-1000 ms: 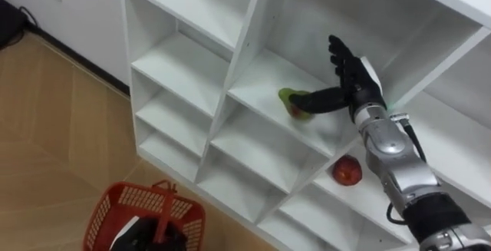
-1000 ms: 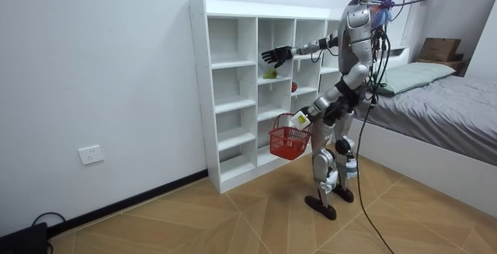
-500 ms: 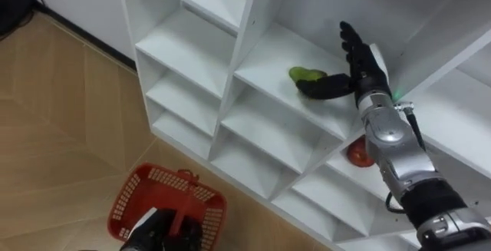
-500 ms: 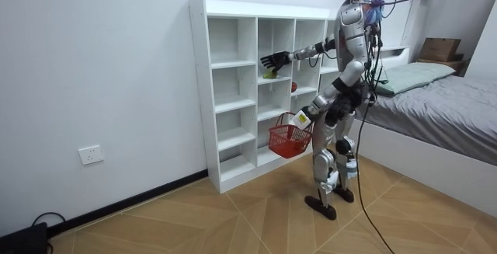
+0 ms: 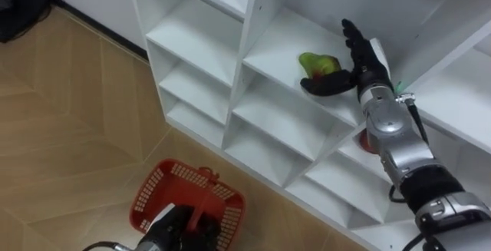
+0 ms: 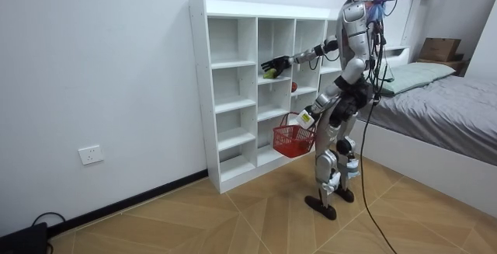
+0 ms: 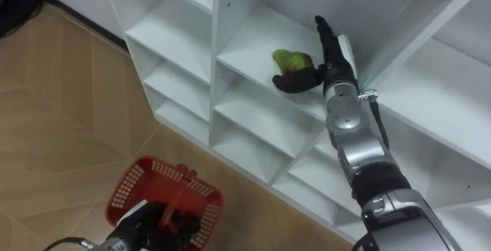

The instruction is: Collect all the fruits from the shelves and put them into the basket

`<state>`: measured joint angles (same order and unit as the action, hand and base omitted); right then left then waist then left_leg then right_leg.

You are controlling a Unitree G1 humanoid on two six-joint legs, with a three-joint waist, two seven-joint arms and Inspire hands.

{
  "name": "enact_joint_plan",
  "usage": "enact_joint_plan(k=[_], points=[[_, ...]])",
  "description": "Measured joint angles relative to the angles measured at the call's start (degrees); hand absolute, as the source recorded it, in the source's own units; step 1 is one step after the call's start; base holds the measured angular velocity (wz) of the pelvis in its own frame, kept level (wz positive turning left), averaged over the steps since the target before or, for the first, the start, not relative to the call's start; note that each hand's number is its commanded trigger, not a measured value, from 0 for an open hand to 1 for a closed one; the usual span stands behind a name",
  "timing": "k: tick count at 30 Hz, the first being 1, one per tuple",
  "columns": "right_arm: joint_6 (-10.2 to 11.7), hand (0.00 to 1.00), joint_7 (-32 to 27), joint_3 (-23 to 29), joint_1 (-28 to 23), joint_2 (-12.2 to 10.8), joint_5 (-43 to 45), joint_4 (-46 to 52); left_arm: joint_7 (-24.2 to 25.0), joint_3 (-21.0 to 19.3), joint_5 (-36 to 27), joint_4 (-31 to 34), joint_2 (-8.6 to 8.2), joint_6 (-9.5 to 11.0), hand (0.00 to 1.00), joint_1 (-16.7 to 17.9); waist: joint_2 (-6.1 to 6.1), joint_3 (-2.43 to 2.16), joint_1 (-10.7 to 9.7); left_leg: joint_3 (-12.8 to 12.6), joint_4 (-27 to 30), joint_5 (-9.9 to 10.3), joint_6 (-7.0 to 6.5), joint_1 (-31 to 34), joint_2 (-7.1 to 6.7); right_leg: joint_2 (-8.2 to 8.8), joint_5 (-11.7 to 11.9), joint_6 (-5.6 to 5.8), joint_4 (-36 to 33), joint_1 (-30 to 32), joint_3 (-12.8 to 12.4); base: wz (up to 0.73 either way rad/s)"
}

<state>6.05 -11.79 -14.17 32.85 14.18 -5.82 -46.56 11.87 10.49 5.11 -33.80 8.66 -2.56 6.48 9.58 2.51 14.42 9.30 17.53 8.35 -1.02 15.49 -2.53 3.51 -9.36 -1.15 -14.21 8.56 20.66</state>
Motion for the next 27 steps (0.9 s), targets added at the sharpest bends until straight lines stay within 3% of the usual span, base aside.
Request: enact_joint_plan(k=[11,27], points=[[-0.4,0.00,0.1,0.0,0.0,0.0,1.9,-0.1,-0.7,1.2,-0.7,-1.8,-0.46,0.0,1.00,-2.3,-0.92,0.05,-0.1,-0.4,-0.2,-0.1,-0.18,0.3,-0.11,0.29,0.0,0.04,-0.4,0.6,-0.1,-0.01],[-0.7,0.00,0.1,-0.1,0.1,-0.1,1.8,-0.1,-1.6,3.0,-1.2,-3.4,-0.76,0.0,1.00,-3.1,-0.90,0.04,-0.2,-0.4,0.0,-0.1,-0.20,0.9,-0.12,0.30,0.0,0.04,-0.5,1.1,-0.1,0.00]])
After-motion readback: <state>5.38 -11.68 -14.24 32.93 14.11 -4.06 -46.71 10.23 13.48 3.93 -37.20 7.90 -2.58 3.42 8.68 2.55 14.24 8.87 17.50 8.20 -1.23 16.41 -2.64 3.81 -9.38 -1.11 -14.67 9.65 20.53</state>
